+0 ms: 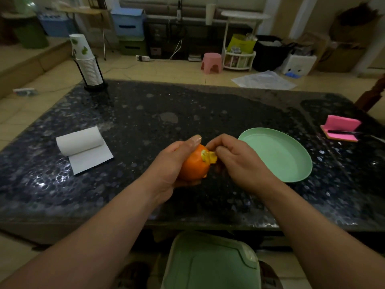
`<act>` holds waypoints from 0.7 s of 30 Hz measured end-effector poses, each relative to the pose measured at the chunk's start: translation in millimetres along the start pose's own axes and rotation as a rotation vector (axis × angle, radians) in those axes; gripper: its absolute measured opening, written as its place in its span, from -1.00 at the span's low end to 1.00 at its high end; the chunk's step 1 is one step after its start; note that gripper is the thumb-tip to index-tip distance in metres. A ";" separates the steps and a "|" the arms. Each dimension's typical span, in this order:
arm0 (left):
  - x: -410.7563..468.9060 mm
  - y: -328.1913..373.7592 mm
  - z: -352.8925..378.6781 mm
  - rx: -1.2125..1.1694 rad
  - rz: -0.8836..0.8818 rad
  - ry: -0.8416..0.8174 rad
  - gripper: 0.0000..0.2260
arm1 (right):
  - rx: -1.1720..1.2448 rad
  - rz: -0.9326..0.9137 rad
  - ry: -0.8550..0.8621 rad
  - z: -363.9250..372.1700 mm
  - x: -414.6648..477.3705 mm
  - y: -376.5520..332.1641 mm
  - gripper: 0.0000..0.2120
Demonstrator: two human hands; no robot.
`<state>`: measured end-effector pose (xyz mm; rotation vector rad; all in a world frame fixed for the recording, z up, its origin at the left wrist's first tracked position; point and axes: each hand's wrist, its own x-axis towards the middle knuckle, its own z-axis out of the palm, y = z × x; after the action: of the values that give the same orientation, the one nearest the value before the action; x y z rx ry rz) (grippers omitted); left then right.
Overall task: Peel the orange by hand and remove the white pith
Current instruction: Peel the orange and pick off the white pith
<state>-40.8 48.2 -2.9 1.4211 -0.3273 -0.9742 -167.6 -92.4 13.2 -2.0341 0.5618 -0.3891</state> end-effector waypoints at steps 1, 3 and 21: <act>1.5 0.0 -1.0 -0.017 0.002 0.013 -0.58 | 0.070 0.008 -0.002 -1.2 -0.5 0.4 -0.78; 5.5 0.1 -4.0 -0.032 0.008 0.036 -0.54 | 0.152 0.032 -0.020 -1.5 -2.1 0.9 -0.75; 9.4 0.7 -10.5 0.282 0.013 -0.046 -0.56 | -0.222 -0.099 -0.118 13.4 -9.7 -0.8 -0.74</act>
<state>-27.5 48.3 -7.4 1.6502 -0.5242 -0.9788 -169.1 -77.1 6.9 -2.2882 0.4486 -0.2727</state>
